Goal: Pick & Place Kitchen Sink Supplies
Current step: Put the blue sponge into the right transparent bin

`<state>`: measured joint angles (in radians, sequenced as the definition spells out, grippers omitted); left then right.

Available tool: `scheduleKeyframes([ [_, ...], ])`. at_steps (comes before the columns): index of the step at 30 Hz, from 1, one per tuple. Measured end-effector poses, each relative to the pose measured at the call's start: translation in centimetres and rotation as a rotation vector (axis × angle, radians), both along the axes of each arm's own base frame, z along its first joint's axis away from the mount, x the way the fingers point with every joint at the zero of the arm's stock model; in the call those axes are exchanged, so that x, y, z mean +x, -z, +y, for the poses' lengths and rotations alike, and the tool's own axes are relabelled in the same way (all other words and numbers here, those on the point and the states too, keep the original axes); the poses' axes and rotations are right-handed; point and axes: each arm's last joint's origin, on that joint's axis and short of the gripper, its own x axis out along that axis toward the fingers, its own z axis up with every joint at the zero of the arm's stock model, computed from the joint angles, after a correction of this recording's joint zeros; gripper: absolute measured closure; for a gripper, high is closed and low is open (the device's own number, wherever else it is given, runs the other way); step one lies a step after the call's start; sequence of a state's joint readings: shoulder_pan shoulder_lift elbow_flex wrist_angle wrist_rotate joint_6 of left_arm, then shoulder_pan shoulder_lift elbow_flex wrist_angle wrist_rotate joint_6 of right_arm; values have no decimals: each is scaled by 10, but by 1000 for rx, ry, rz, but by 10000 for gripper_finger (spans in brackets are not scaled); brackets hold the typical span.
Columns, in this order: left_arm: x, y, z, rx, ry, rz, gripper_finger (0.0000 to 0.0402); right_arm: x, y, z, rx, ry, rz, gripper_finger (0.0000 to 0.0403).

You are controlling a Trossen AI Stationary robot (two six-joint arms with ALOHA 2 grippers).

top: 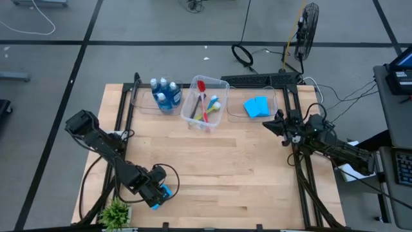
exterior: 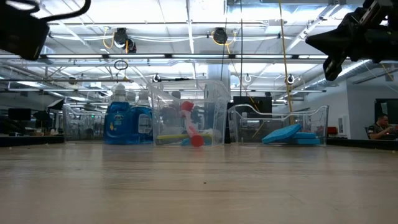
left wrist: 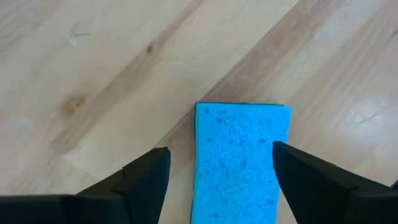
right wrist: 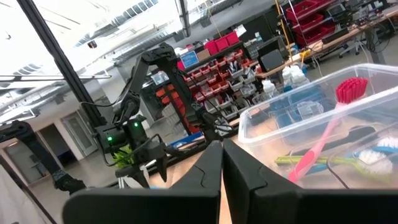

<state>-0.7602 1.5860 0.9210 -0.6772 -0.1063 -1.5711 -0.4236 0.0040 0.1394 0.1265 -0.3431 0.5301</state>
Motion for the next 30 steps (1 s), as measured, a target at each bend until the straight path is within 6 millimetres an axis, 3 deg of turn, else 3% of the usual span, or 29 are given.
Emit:
scheduleKeyframes([
  [14, -5, 24, -1, -43, 13, 45, 161, 1, 4, 0, -4, 8, 39, 403],
  [23, -12, 42, 6, -96, 20, 28, 162, 1, 4, 0, -2, 9, 38, 403],
  [26, -11, 43, 8, -99, 23, 34, 187, 1, 4, 0, -1, 10, 39, 403],
  [30, -10, 44, 9, -97, 38, 28, 250, 0, 4, -1, 2, 30, 38, 403],
])
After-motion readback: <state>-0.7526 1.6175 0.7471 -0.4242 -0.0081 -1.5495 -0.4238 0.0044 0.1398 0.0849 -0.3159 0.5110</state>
